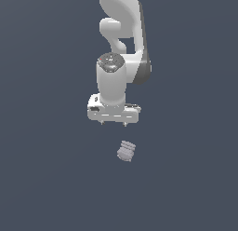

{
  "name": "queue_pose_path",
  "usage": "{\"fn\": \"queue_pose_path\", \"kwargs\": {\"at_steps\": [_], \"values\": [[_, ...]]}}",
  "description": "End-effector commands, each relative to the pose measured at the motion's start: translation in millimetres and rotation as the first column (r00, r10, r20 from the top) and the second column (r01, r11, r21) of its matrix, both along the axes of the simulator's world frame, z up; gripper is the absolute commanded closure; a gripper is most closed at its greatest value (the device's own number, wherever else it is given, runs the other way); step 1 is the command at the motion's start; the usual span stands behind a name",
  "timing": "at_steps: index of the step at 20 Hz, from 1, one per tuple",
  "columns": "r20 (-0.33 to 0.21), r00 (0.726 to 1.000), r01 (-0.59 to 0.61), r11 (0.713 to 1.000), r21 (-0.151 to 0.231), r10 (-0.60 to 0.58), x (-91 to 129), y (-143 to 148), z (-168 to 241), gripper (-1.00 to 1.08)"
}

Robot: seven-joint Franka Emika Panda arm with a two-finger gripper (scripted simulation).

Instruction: Pick up the object and move it to a goal position.

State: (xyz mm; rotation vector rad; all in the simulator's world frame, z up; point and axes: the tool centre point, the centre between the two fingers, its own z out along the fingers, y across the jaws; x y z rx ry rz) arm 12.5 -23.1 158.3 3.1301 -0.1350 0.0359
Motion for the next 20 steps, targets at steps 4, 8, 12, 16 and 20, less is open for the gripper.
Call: {"fn": "queue_pose_path", "kwargs": {"at_steps": [4, 8, 12, 16, 20], "values": [[-0.004, 0.998, 0.057, 0.998, 0.003, -0.057, 16.5, 9.9, -10.8, -0.92], [-0.008, 0.993, 0.118, 0.993, 0.006, -0.118, 33.5, 21.1, -23.3, -0.92], [-0.013, 0.982, 0.187, 0.982, 0.008, -0.187, 51.1, 34.6, -38.7, -0.92], [-0.018, 0.971, 0.24, 0.971, 0.009, -0.24, 63.6, 45.7, -51.4, -0.92], [-0.021, 0.961, 0.277, 0.961, 0.009, -0.276, 71.5, 53.7, -60.7, -0.92]]}}
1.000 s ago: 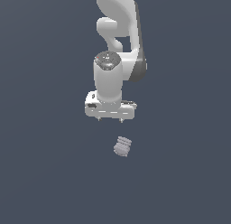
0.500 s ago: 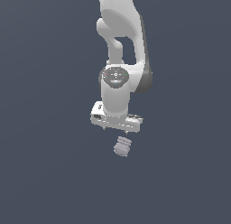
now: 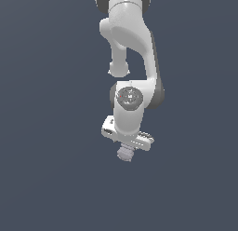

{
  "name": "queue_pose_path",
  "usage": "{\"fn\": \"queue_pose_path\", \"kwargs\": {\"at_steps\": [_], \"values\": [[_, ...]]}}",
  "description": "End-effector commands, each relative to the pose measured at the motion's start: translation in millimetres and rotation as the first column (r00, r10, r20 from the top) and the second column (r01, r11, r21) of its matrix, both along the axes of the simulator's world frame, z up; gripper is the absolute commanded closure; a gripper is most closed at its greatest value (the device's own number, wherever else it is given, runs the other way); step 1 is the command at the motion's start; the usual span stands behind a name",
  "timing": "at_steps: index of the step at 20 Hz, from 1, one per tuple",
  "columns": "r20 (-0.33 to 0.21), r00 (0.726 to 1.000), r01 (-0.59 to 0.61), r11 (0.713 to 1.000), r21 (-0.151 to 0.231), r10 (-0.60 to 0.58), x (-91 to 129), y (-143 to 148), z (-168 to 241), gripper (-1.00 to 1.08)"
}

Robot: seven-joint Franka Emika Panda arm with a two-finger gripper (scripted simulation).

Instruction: Pick up the object and move it to a goal position.

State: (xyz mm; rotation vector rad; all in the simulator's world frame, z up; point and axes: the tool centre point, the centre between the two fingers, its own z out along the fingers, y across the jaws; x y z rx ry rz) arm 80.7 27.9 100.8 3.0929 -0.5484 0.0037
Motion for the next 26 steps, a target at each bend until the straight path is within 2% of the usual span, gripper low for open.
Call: {"fn": "queue_pose_path", "kwargs": {"at_steps": [1, 11, 20, 26], "values": [[-0.001, 1.0, 0.022, 1.0, 0.0, -0.022, 4.6, 4.1, -4.9, -0.92], [-0.003, 0.999, 0.037, 0.999, 0.001, -0.037, 7.5, 8.1, -13.1, -0.92], [-0.002, 0.999, 0.04, 0.999, 0.001, -0.04, 6.8, 8.3, -55.6, -0.92], [-0.002, 0.999, 0.041, 0.999, 0.001, -0.041, 8.3, 8.1, -59.7, -0.92]]}}
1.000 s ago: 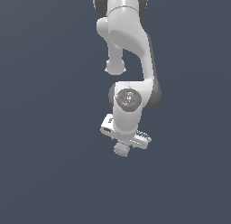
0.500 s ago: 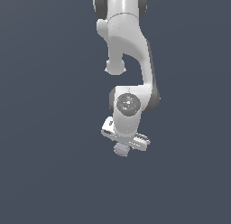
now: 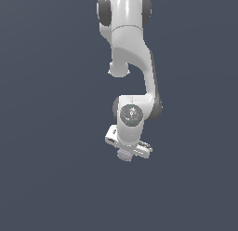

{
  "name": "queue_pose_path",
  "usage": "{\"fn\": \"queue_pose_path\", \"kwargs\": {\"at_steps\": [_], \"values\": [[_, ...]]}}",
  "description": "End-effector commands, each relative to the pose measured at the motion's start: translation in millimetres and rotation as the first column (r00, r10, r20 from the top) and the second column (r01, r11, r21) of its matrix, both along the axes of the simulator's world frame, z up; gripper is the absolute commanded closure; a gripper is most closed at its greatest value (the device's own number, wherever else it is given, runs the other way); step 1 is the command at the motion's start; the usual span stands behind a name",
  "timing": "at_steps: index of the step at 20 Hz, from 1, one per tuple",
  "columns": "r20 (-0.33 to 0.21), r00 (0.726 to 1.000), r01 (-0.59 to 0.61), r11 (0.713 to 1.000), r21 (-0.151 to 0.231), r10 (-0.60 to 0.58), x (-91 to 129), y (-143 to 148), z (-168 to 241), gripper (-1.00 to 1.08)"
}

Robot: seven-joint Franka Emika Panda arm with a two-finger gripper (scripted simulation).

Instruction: Pick up the object and move it to a goal position.

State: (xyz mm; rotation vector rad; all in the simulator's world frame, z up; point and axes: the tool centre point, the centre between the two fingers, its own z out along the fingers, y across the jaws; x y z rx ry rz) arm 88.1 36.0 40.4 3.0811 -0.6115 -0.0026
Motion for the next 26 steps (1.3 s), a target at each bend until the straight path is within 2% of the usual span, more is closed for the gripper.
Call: {"fn": "queue_pose_path", "kwargs": {"at_steps": [1, 16, 26], "values": [[0.002, 1.0, 0.0, 1.0, 0.0, 0.0, 1.0, 0.0, 0.7, 1.08], [0.002, 1.0, 0.0, 1.0, 0.0, 0.0, -2.2, 1.1, 0.9, 1.08], [0.002, 1.0, 0.0, 1.0, 0.0, 0.0, -28.4, 10.3, 2.7, 1.08]]}}
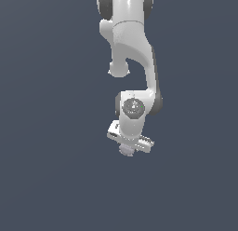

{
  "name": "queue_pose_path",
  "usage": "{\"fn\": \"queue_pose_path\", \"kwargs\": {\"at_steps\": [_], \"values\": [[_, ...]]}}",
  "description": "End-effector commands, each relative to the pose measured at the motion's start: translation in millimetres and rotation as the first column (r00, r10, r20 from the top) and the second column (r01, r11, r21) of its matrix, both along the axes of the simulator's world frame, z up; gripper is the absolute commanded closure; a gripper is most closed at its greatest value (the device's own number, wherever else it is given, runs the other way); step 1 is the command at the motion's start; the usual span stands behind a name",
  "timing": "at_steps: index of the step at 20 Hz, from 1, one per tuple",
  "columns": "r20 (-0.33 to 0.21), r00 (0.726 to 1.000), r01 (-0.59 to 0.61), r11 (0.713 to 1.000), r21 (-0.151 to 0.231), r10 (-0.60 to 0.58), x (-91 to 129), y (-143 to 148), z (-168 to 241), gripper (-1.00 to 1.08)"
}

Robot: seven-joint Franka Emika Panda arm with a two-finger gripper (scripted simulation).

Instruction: Pick up the object and move it to a goal position.

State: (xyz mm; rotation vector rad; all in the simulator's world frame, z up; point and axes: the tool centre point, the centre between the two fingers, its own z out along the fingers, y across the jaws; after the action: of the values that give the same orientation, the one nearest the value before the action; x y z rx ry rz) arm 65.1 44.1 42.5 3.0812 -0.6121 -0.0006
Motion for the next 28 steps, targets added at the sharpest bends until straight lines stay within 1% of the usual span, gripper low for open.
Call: {"fn": "queue_pose_path", "kwargs": {"at_steps": [1, 8, 20, 24, 28], "values": [[0.0, 1.0, 0.0, 1.0, 0.0, 0.0, -9.8, 3.7, 0.9, 1.08], [0.0, 1.0, -0.001, 1.0, 0.0, 0.001, -48.7, 17.8, 3.3, 1.08], [0.0, 1.0, -0.001, 1.0, 0.0, 0.001, -126.7, 46.4, 8.5, 1.08], [0.0, 1.0, -0.001, 1.0, 0.0, 0.001, -147.0, 54.3, 9.9, 1.08], [0.0, 1.0, -0.001, 1.0, 0.0, 0.001, -161.6, 60.2, 11.0, 1.08]]}}
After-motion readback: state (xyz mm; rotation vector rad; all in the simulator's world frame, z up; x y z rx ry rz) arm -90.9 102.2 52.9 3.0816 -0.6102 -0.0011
